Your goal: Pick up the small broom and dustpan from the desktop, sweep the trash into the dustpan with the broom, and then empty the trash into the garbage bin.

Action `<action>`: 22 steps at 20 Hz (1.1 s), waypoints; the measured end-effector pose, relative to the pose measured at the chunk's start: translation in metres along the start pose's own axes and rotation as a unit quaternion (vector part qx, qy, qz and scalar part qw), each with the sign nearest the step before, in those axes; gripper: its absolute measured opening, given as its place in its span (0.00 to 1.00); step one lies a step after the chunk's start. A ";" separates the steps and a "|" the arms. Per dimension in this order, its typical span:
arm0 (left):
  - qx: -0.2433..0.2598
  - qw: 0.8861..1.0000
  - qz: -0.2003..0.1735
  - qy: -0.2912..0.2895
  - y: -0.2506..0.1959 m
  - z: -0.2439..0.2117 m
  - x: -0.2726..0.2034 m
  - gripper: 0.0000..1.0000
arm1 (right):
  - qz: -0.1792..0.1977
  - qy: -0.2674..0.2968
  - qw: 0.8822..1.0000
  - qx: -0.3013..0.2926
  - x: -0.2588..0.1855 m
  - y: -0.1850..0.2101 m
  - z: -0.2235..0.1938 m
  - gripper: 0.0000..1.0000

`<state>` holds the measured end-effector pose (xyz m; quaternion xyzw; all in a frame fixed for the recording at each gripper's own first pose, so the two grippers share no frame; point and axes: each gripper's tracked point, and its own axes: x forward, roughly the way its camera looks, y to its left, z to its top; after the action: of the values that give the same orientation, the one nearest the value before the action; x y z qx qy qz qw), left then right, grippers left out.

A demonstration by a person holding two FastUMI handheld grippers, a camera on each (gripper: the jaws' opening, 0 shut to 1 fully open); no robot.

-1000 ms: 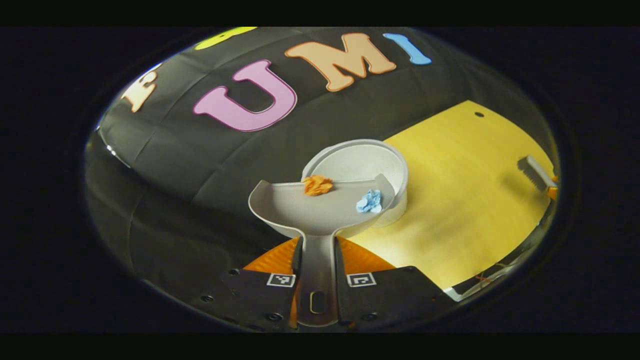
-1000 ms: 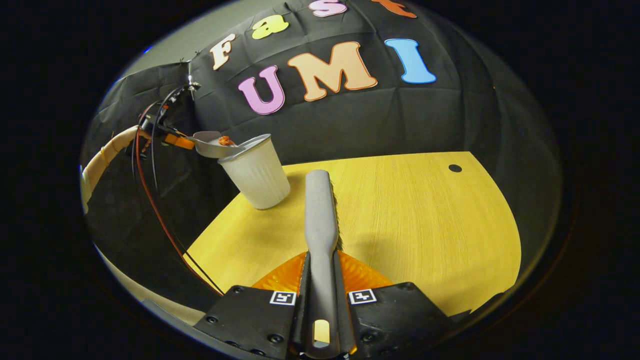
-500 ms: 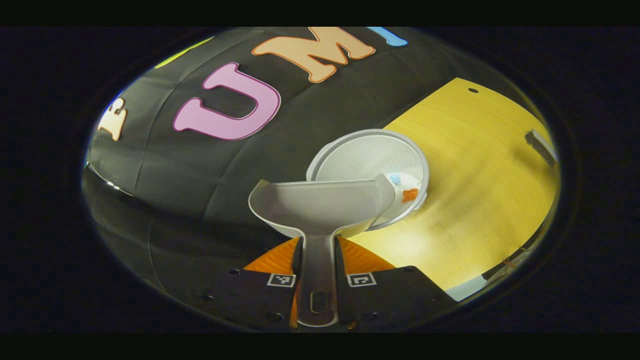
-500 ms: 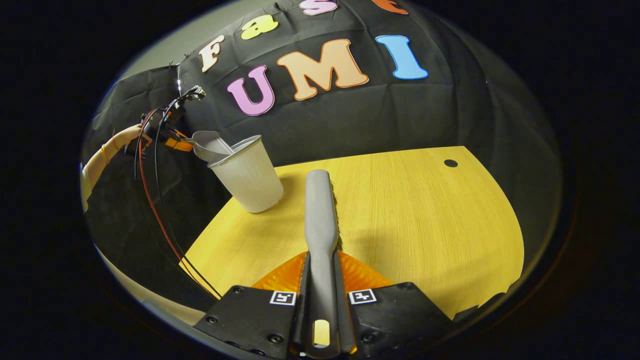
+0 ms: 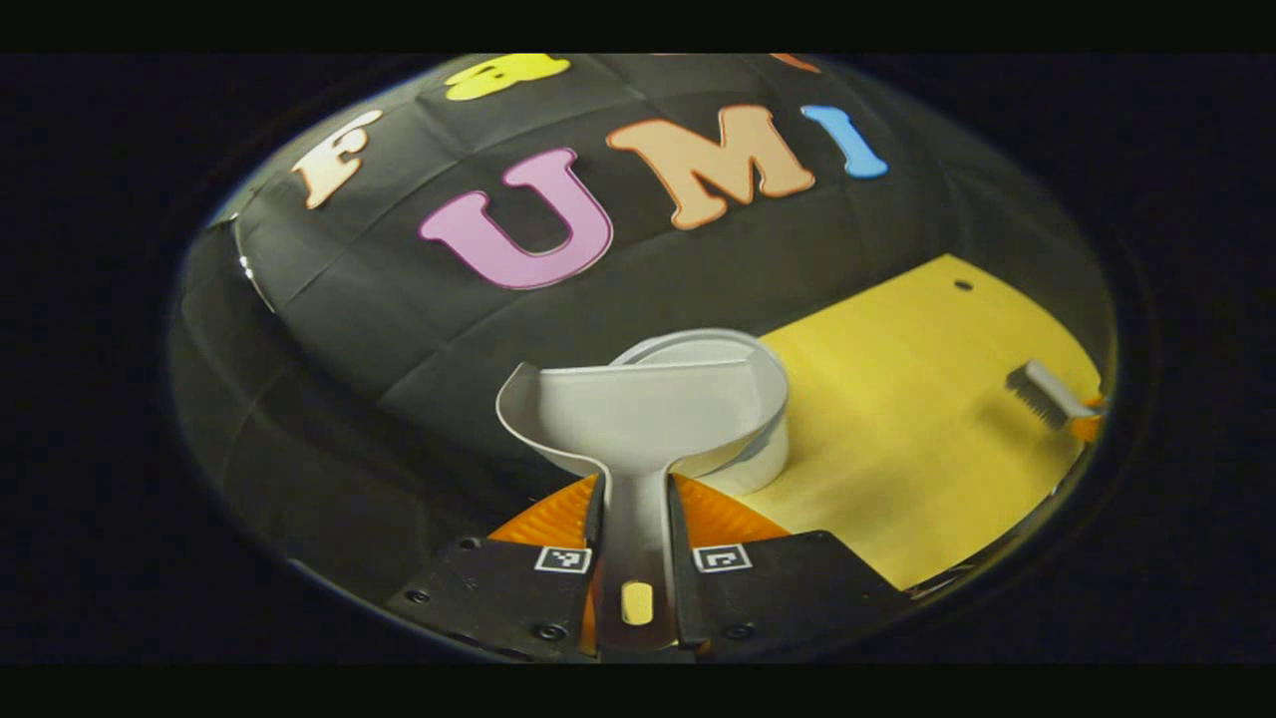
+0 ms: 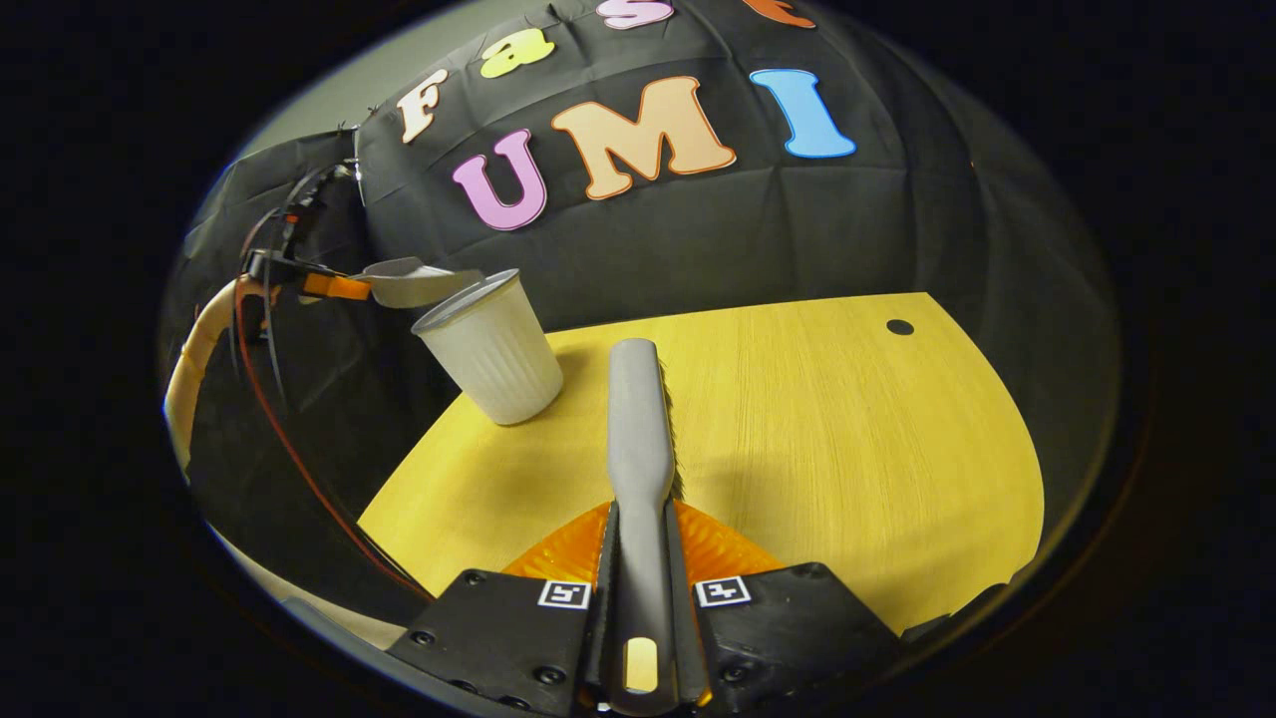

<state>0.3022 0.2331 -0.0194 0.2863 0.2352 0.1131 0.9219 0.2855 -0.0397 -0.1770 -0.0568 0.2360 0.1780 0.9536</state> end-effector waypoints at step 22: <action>-0.227 0.972 -0.053 0.001 -0.318 -0.189 0.020 0.24 | -0.101 0.047 0.993 0.031 0.057 -0.079 -0.084 0.23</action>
<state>0.2484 0.0722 -0.3485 0.0561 0.2190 0.1151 0.9673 0.3256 -0.1117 -0.2762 -0.0589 0.2786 0.0706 0.9560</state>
